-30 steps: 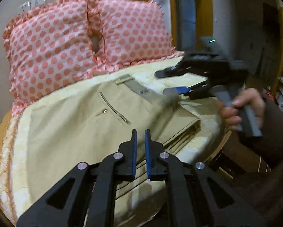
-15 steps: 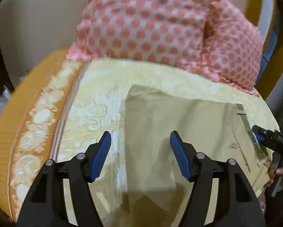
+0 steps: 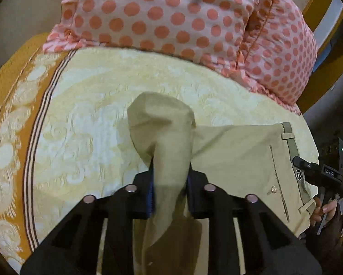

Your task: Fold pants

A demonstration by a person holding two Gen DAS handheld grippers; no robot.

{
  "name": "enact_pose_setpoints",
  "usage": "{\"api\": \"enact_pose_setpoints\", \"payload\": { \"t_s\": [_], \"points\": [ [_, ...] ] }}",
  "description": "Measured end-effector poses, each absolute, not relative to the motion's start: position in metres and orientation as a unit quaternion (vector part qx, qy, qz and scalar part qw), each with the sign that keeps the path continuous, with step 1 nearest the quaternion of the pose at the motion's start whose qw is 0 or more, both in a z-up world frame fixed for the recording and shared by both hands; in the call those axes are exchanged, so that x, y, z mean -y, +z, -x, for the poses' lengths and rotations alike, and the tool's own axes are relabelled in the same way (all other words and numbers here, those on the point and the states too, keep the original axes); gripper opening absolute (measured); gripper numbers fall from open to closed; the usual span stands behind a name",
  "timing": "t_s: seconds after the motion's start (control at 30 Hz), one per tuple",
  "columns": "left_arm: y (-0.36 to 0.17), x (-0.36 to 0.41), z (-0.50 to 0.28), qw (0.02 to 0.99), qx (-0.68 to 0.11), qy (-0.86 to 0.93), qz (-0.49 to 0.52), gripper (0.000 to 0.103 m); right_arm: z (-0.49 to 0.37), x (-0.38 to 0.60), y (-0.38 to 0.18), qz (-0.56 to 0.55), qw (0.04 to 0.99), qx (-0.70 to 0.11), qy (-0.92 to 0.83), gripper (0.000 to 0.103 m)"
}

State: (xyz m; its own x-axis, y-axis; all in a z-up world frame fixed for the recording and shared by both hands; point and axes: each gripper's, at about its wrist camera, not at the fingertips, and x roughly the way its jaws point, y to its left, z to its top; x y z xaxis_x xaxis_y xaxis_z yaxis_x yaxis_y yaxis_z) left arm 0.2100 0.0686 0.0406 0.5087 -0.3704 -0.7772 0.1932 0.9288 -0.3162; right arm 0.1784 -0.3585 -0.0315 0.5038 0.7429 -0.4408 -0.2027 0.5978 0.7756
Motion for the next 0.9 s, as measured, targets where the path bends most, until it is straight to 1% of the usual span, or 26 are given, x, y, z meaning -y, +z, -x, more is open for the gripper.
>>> {"api": "enact_pose_setpoints", "payload": {
  "t_s": [0.2, 0.27, 0.3, 0.33, 0.37, 0.4, 0.43, 0.5, 0.57, 0.6, 0.63, 0.67, 0.7, 0.73, 0.77, 0.8, 0.83, 0.87, 0.9],
  "points": [
    [0.054, -0.040, -0.266, 0.889, -0.428, -0.140, 0.090, 0.019, -0.234, 0.370, -0.002, -0.331, 0.837, -0.353, 0.256, 0.015],
    [0.048, -0.025, -0.289, 0.893, -0.426, -0.120, 0.077, 0.022, -0.254, 0.371, -0.001, -0.318, 0.851, -0.352, 0.227, 0.015],
    [0.045, -0.019, -0.296, 0.893, -0.431, -0.109, 0.069, 0.027, -0.265, 0.370, -0.004, -0.292, 0.858, -0.371, 0.206, 0.016],
    [0.044, -0.016, -0.298, 0.893, -0.435, -0.098, 0.062, 0.032, -0.269, 0.368, -0.007, -0.273, 0.859, -0.388, 0.191, 0.021],
    [0.048, -0.015, -0.295, 0.897, -0.430, -0.089, 0.056, 0.033, -0.268, 0.368, -0.008, -0.264, 0.859, -0.399, 0.181, 0.023],
    [0.053, -0.016, -0.287, 0.905, -0.415, -0.082, 0.045, 0.035, -0.258, 0.371, -0.004, -0.258, 0.866, -0.392, 0.175, 0.028],
    [0.060, -0.017, -0.276, 0.916, -0.394, -0.073, 0.029, 0.036, -0.248, 0.372, 0.001, -0.251, 0.873, -0.379, 0.174, 0.040],
    [0.076, -0.020, -0.245, 0.934, -0.349, -0.074, 0.009, 0.037, -0.222, 0.368, 0.013, -0.242, 0.881, -0.349, 0.210, 0.053],
    [0.082, -0.018, -0.223, 0.927, -0.350, -0.131, 0.031, 0.037, -0.209, 0.357, 0.015, -0.237, 0.868, -0.350, 0.259, 0.053],
    [0.079, -0.014, -0.217, 0.919, -0.361, -0.156, 0.039, 0.039, -0.207, 0.351, 0.012, -0.236, 0.861, -0.358, 0.274, 0.054],
    [0.070, -0.006, -0.214, 0.907, -0.382, -0.174, 0.038, 0.041, -0.209, 0.343, 0.005, -0.234, 0.850, -0.379, 0.281, 0.059],
    [0.060, 0.001, -0.216, 0.898, -0.403, -0.172, 0.030, 0.042, -0.214, 0.337, -0.005, -0.228, 0.841, -0.408, 0.274, 0.062],
    [0.048, 0.008, -0.222, 0.890, -0.428, -0.158, 0.015, 0.042, -0.221, 0.334, -0.017, -0.232, 0.834, -0.427, 0.261, 0.061],
    [0.035, 0.012, -0.227, 0.883, -0.447, -0.141, 0.002, 0.036, -0.218, 0.336, -0.015, -0.239, 0.840, -0.418, 0.251, 0.061],
    [0.029, 0.014, -0.224, 0.886, -0.446, -0.127, -0.004, 0.035, -0.215, 0.337, -0.012, -0.234, 0.844, -0.424, 0.229, 0.061],
    [0.031, 0.015, -0.216, 0.893, -0.435, -0.114, -0.010, 0.043, -0.202, 0.334, -0.002, -0.211, 0.858, -0.425, 0.195, 0.066],
    [0.035, 0.016, -0.205, 0.898, -0.429, -0.101, -0.015, 0.059, -0.187, 0.329, 0.005, -0.185, 0.872, -0.417, 0.176, 0.085],
    [0.042, 0.019, -0.185, 0.906, -0.414, -0.085, -0.025, 0.068, -0.170, 0.324, 0.011, -0.161, 0.886, -0.402, 0.166, 0.095],
    [0.047, 0.020, -0.167, 0.915, -0.395, -0.070, -0.036, 0.083, -0.145, 0.315, 0.015, -0.137, 0.900, -0.378, 0.166, 0.102]
  ]
}}
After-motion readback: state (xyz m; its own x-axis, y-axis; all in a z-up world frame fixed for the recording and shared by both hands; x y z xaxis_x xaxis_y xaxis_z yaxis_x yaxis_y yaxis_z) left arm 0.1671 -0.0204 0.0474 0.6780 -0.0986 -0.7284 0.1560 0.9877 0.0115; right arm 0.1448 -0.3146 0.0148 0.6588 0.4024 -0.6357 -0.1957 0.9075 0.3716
